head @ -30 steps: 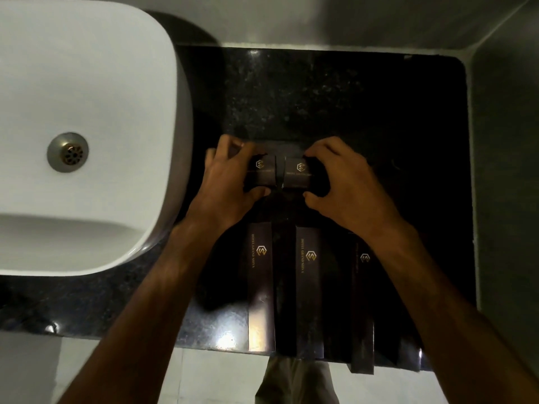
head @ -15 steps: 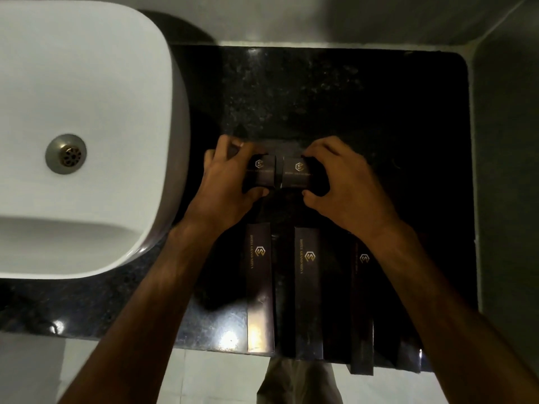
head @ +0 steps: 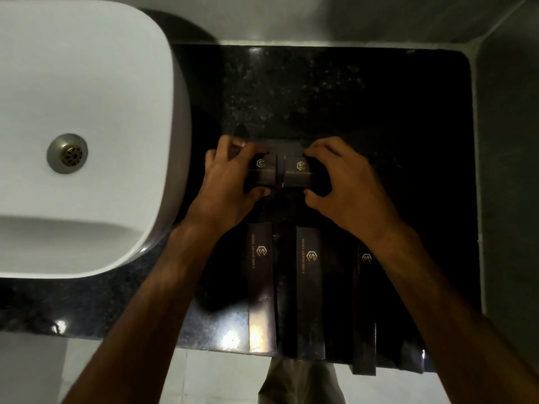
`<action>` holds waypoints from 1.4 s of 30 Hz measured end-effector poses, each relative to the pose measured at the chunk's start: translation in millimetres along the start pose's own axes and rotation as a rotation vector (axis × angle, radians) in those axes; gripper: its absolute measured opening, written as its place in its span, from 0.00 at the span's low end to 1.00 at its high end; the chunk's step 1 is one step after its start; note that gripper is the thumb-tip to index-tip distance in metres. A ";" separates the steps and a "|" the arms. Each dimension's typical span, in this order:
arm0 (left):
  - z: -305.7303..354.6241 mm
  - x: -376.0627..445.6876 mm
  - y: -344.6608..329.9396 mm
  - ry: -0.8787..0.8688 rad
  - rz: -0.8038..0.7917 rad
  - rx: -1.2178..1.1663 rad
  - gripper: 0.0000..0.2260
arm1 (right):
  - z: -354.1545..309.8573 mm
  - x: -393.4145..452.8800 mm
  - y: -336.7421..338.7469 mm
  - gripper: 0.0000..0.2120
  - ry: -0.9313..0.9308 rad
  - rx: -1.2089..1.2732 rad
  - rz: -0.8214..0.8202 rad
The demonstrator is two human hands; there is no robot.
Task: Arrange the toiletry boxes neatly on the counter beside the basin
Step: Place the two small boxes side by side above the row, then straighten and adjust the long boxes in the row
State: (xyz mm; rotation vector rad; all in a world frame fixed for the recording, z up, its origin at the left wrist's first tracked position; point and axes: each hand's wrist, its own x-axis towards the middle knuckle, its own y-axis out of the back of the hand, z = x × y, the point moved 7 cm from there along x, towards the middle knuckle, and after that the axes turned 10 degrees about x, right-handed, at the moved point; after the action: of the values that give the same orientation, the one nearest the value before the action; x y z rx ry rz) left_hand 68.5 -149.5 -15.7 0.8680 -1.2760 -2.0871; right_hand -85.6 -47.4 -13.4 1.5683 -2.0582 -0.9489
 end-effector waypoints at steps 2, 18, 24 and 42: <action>0.4 -0.9 -0.4 -0.004 0.000 -0.002 0.32 | -1.1 -0.6 -0.4 0.29 -0.008 -0.015 -0.009; 2.8 -195.9 -43.1 0.077 -0.067 -0.142 0.32 | -49.2 -203.0 -50.4 0.44 -0.341 0.108 -0.037; 1.4 -196.4 -50.4 -0.017 -0.063 -0.051 0.30 | -41.2 -200.2 -71.7 0.52 -0.343 0.005 -0.015; -1.1 -197.0 -49.8 -0.068 -0.062 -0.082 0.33 | -31.0 -200.0 -66.4 0.42 -0.316 0.088 -0.051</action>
State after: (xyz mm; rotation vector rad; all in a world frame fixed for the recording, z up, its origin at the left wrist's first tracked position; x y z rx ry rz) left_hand 191.3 12.5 -13.2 0.8171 -1.2027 -2.2181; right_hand 41.1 123.6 -19.5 1.6069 -2.3081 -1.2069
